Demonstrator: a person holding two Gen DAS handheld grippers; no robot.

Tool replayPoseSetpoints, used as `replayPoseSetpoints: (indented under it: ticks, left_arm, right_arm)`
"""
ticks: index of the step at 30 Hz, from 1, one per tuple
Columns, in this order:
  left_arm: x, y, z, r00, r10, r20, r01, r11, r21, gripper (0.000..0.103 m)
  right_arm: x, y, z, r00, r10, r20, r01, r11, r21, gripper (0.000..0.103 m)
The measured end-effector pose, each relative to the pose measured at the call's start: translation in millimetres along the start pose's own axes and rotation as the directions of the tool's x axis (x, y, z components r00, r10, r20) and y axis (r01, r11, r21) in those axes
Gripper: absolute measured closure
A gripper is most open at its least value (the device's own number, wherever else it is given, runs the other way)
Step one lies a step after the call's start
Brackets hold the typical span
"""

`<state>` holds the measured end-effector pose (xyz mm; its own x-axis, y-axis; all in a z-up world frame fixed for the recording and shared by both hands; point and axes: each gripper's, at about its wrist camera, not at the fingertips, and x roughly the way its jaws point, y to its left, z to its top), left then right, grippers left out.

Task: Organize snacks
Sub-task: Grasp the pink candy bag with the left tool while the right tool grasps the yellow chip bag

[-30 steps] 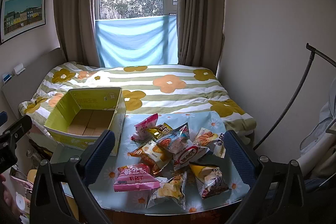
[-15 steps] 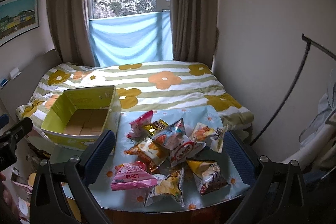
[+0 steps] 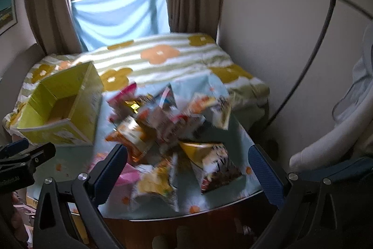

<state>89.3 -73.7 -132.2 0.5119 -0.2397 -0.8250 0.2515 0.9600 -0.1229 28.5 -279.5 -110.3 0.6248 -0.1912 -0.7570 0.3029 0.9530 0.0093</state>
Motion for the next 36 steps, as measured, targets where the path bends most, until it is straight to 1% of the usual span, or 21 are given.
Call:
replayPoseSetpoints:
  ticks: [3,7,9,14,19,25,27,29,32,34,36]
  left_arm:
    - [29.3,-10.8,0.2,0.998,0.001,-0.057,-0.002,1.0,-0.011,0.0]
    - [66.1,-22.4,3.2,0.992,0.021,-0.124,-0.028,0.998,-0.054,0.0]
    - [77.8,-27.5,4.8,0.988,0.035,-0.153,-0.045,0.997,-0.062,0.0]
    - [114.0,-36.5,3.6,0.966,0.095,-0.24,-0.117,0.99,-0.078,0.0]
    - [143.5,-33.0,-2.9,0.938,0.14,-0.317,-0.183,0.977,-0.11,0.0]
    - [160.3,-24.7,-11.9,0.925,0.128,-0.358,-0.197,0.966,-0.165,0.0]
    - [167.8,-21.3,-15.9,0.91,0.146,-0.388,-0.225,0.96,-0.166,0.0]
    - [173.1,-15.8,-21.8,0.903,0.135,-0.408,-0.226,0.957,-0.184,0.0]
    - [177.1,-8.5,-30.0,0.9,0.103,-0.423,-0.212,0.952,-0.219,0.003]
    - [175.6,-7.0,-31.9,0.906,0.092,-0.412,-0.2,0.953,-0.227,0.005]
    - [173.7,-6.8,-33.5,0.911,0.09,-0.403,-0.193,0.956,-0.222,0.01]
  right_arm:
    - [23.0,-12.0,-3.8,0.999,0.002,-0.047,-0.002,1.0,0.005,0.0]
    - [56.6,-30.3,-7.3,0.991,0.037,-0.126,-0.037,0.999,0.001,0.0]
    - [72.3,-36.7,-10.4,0.986,0.05,-0.16,-0.053,0.998,-0.014,0.0]
    - [101.6,-48.8,-14.8,0.97,0.09,-0.227,-0.103,0.994,-0.046,0.0]
    - [125.5,-56.4,-16.7,0.953,0.117,-0.279,-0.143,0.987,-0.074,0.0]
    - [147.9,-59.7,-22.1,0.936,0.136,-0.325,-0.178,0.979,-0.102,0.0]
    - [152.8,-61.4,-23.8,0.93,0.144,-0.339,-0.187,0.977,-0.098,0.0]
    - [157.5,-62.4,-24.7,0.925,0.148,-0.35,-0.193,0.976,-0.1,0.0]
    - [163.6,-63.6,-25.5,0.921,0.147,-0.362,-0.198,0.974,-0.11,0.0]
    - [167.8,-64.5,-26.0,0.917,0.147,-0.371,-0.203,0.972,-0.115,0.0]
    - [172.4,-65.7,-25.9,0.912,0.155,-0.38,-0.212,0.971,-0.112,0.0]
